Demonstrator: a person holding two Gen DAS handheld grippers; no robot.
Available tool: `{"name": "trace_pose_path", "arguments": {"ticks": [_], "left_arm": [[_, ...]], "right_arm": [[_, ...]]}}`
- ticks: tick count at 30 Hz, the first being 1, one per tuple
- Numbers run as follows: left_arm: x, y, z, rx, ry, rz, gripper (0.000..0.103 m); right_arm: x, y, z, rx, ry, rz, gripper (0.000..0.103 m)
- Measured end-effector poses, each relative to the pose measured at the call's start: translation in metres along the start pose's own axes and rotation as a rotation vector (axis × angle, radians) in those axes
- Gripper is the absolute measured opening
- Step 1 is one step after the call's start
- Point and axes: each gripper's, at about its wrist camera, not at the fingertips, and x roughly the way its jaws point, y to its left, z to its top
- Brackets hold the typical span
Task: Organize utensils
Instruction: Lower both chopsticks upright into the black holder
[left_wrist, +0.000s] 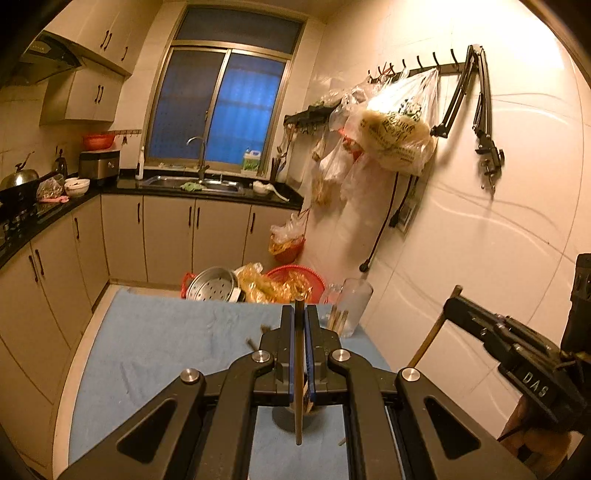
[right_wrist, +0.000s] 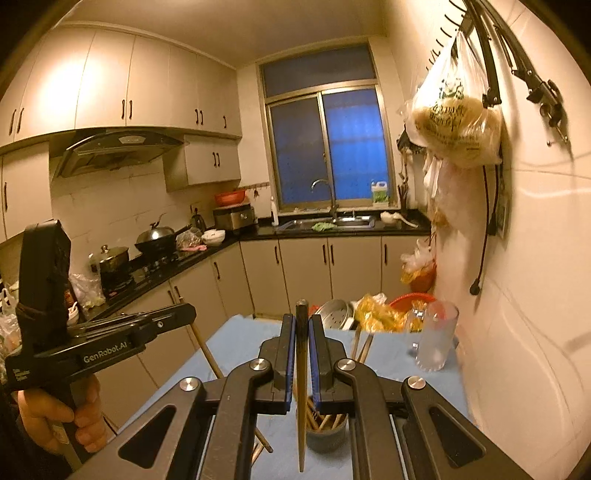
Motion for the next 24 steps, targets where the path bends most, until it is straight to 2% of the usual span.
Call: {"name": "trace_pose_path", "arguments": {"ticks": [10, 15, 24], "left_arm": [[0.032, -0.004, 0.018, -0.015, -0.038, -0.003, 0.005], [0.052, 0.001, 0.013, -0.031, -0.022, 0.002, 0.005], [0.083, 0.005, -0.006, -0.038, 0.038, 0.016, 0.005]], "right_arm": [[0.030, -0.010, 0.015, -0.015, -0.044, -0.031, 0.008], [0.043, -0.014, 0.013, -0.020, -0.050, -0.044, 0.008], [0.073, -0.031, -0.006, 0.016, -0.011, -0.036, 0.008]]}}
